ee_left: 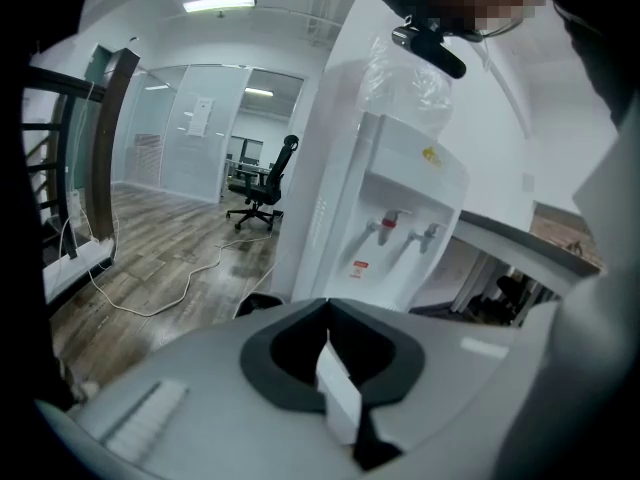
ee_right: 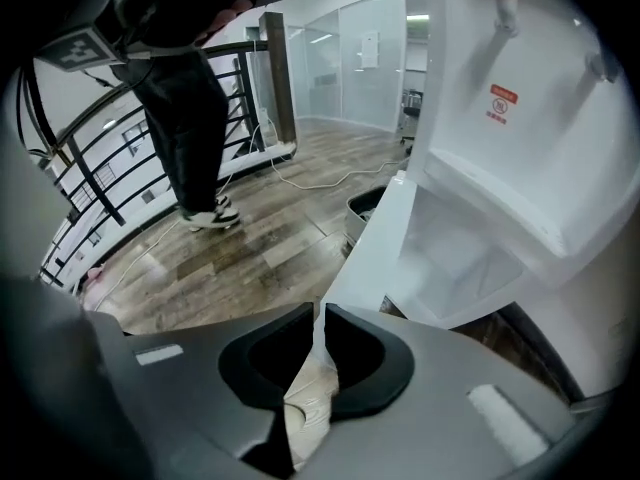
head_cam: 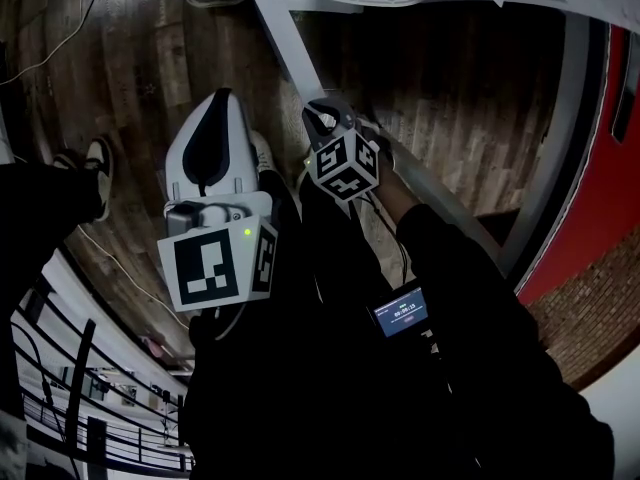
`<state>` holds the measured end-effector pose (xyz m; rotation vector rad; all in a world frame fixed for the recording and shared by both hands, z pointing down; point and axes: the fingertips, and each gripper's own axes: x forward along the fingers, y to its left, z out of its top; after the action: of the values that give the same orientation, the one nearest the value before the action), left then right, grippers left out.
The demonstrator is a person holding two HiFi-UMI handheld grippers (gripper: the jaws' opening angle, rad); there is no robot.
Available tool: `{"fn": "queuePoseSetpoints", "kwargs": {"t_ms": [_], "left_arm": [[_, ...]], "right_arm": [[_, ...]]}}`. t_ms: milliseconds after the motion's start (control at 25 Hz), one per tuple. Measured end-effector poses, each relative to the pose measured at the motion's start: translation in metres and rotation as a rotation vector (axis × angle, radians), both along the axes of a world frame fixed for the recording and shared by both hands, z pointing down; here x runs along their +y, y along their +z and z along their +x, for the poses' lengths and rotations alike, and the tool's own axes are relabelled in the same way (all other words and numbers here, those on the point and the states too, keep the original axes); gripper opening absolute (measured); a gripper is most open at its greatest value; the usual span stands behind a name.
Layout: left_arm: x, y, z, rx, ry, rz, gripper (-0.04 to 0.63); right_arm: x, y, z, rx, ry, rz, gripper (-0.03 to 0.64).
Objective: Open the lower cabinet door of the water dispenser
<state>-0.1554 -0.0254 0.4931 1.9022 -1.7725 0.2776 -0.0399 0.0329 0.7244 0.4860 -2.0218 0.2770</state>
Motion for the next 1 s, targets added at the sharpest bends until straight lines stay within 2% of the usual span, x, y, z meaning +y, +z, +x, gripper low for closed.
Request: {"fn": "queuePoseSetpoints", "kwargs": {"t_ms": [1000], "left_arm": [[0.0, 0.004, -0.007, -0.013, 0.018, -0.01, 0.008]], "right_arm": [[0.025, -0.004, -0.061, -0.076, -0.178, 0.009, 0.035]]}}
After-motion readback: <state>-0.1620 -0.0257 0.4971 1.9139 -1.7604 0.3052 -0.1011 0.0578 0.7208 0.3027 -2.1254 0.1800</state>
